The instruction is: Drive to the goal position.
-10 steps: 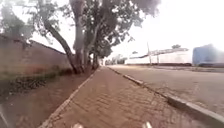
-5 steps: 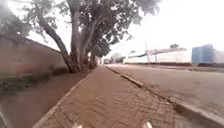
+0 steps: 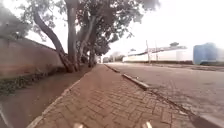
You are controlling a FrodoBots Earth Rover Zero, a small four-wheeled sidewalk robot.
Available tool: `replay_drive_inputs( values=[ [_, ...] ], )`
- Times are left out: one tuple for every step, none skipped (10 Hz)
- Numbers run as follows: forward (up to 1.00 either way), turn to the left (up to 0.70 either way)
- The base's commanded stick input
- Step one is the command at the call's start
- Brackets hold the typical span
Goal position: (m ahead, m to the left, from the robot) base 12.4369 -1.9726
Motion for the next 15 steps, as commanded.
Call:
replay_drive_inputs(
  values=[
    [0.70, 0.33],
    [0.70, 0.16],
    [0.70, 0.00],
    [0.70, 0.00],
    [0.70, 0.00],
    [0.70, 0.00],
    [0.70, 0.00],
    [0.70, 0.00],
    [0.70, 0.00],
    [0.70, 0.00],
    [0.70, 0.00],
    [0.70, 0.00],
    [0.70, 0.00],
    [0.70, 0.00],
    [0.70, 0.00]
  ],
)
